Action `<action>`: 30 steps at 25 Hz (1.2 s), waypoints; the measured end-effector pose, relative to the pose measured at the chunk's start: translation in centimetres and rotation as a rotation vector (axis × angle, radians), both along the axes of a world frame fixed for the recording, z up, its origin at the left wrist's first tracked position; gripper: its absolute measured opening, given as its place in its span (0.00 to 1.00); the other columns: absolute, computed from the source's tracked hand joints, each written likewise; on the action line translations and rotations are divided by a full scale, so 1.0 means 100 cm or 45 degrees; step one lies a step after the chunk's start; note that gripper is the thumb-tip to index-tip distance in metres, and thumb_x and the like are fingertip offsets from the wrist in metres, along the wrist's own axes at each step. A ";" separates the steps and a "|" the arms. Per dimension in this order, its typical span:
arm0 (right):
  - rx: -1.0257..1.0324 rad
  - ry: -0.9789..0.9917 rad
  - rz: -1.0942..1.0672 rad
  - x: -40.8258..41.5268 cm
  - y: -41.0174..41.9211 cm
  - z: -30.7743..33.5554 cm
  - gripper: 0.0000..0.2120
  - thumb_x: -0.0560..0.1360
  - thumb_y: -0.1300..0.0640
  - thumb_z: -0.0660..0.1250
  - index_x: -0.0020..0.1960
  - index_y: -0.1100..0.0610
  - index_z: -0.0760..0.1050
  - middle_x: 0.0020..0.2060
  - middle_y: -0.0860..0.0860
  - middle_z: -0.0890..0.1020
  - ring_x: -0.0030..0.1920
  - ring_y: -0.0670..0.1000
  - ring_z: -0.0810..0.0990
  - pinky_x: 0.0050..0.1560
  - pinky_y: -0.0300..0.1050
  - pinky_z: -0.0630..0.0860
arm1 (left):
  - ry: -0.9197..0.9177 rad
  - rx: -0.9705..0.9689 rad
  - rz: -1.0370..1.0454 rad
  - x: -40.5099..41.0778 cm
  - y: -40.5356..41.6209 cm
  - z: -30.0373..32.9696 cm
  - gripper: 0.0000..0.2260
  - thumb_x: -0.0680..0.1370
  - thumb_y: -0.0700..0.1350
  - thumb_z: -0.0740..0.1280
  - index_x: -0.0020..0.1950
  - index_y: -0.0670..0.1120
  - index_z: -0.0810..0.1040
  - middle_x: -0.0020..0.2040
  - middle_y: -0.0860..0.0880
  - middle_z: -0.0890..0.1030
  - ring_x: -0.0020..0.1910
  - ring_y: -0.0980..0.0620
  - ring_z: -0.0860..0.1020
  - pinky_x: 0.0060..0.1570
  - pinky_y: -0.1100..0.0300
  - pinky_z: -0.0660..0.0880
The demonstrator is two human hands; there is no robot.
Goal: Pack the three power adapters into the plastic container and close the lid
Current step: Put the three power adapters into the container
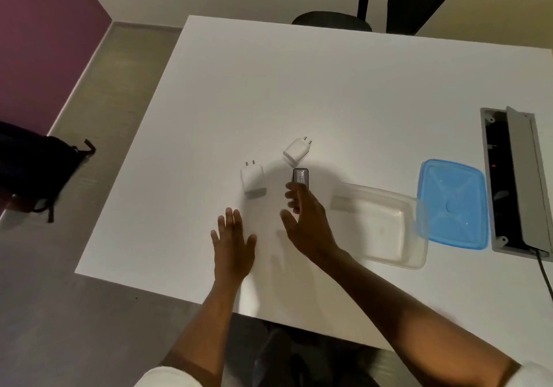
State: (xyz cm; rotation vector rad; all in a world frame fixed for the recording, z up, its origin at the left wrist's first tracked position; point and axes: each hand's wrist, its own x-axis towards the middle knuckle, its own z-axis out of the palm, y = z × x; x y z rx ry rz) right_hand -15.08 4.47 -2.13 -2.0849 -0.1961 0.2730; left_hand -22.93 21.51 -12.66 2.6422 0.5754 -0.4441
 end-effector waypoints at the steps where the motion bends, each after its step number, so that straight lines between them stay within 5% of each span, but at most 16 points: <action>1: -0.042 0.038 0.021 0.006 0.012 -0.007 0.23 0.75 0.59 0.68 0.68 0.54 0.66 0.58 0.54 0.77 0.52 0.49 0.77 0.52 0.44 0.79 | -0.039 0.036 0.009 -0.002 -0.002 -0.007 0.33 0.82 0.57 0.53 0.81 0.48 0.39 0.83 0.48 0.43 0.82 0.44 0.43 0.78 0.41 0.42; 3: -0.129 0.112 0.049 0.023 0.033 -0.023 0.27 0.75 0.56 0.70 0.70 0.54 0.64 0.60 0.55 0.76 0.54 0.50 0.77 0.53 0.46 0.79 | -0.121 0.153 0.015 -0.005 -0.004 -0.024 0.33 0.82 0.59 0.48 0.81 0.50 0.36 0.82 0.49 0.40 0.81 0.47 0.41 0.79 0.43 0.40; 7: -0.286 0.164 0.119 0.051 0.064 -0.050 0.35 0.73 0.53 0.72 0.74 0.52 0.57 0.63 0.58 0.74 0.59 0.56 0.77 0.52 0.45 0.74 | -0.249 0.206 0.027 -0.005 -0.005 -0.040 0.33 0.82 0.60 0.49 0.82 0.48 0.44 0.83 0.49 0.48 0.82 0.46 0.46 0.80 0.45 0.41; 12: -0.648 0.139 0.212 0.064 0.094 -0.066 0.44 0.71 0.43 0.71 0.77 0.49 0.48 0.63 0.60 0.71 0.59 0.60 0.75 0.52 0.56 0.78 | -0.261 0.204 0.028 -0.004 -0.003 -0.041 0.32 0.82 0.61 0.49 0.82 0.48 0.47 0.83 0.48 0.49 0.82 0.46 0.46 0.80 0.44 0.45; 17: -0.877 -0.002 0.208 0.066 0.112 -0.072 0.38 0.72 0.43 0.69 0.75 0.48 0.53 0.60 0.60 0.72 0.55 0.61 0.76 0.48 0.54 0.78 | -0.234 0.203 0.042 -0.005 -0.003 -0.042 0.32 0.81 0.60 0.50 0.82 0.47 0.50 0.82 0.47 0.51 0.82 0.45 0.48 0.79 0.43 0.46; 30: -0.828 -0.011 0.229 0.019 0.080 -0.077 0.36 0.70 0.45 0.72 0.72 0.51 0.58 0.61 0.59 0.73 0.54 0.59 0.79 0.49 0.49 0.79 | -0.242 0.261 0.054 -0.007 -0.004 -0.043 0.32 0.82 0.61 0.47 0.82 0.46 0.49 0.83 0.47 0.50 0.82 0.45 0.47 0.79 0.43 0.49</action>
